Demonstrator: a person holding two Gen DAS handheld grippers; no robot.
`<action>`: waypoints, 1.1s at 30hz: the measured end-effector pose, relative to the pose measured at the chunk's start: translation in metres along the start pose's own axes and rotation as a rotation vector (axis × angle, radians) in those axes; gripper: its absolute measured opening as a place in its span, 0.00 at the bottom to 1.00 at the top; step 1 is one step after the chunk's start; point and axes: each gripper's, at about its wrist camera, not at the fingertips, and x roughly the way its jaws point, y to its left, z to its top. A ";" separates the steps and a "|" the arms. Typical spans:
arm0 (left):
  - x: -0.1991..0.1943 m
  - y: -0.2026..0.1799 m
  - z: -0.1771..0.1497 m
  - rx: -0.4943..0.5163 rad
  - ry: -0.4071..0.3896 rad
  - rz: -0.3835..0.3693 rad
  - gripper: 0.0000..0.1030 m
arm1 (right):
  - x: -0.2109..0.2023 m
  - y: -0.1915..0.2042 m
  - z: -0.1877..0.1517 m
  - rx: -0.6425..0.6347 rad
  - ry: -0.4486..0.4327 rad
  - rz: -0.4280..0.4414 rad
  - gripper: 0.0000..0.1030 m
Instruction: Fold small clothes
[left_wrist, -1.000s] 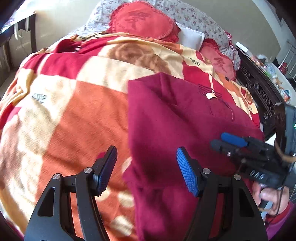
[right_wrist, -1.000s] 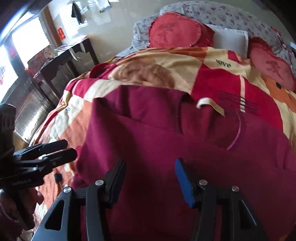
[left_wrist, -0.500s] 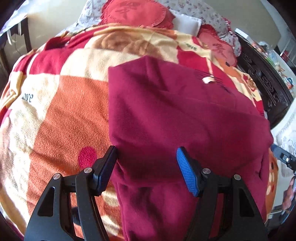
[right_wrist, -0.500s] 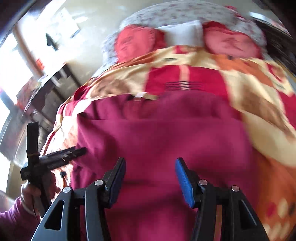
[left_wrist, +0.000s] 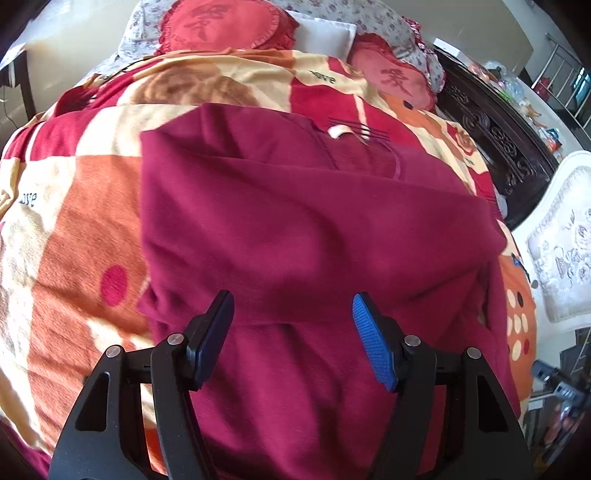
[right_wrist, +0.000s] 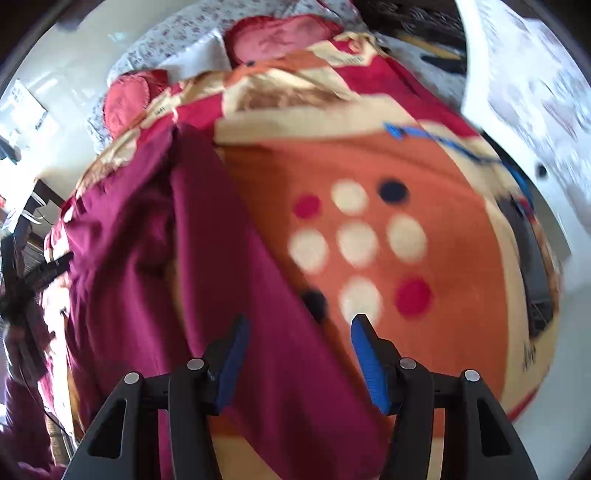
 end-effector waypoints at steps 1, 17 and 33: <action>-0.002 -0.003 -0.001 0.009 -0.003 -0.002 0.65 | 0.000 -0.006 -0.008 -0.002 0.011 -0.015 0.53; -0.007 -0.010 -0.008 0.021 0.000 0.001 0.65 | 0.013 -0.036 -0.094 -0.017 0.090 -0.101 0.17; -0.016 0.017 0.001 -0.049 -0.036 0.004 0.65 | -0.176 -0.060 0.103 0.094 -0.471 -0.053 0.00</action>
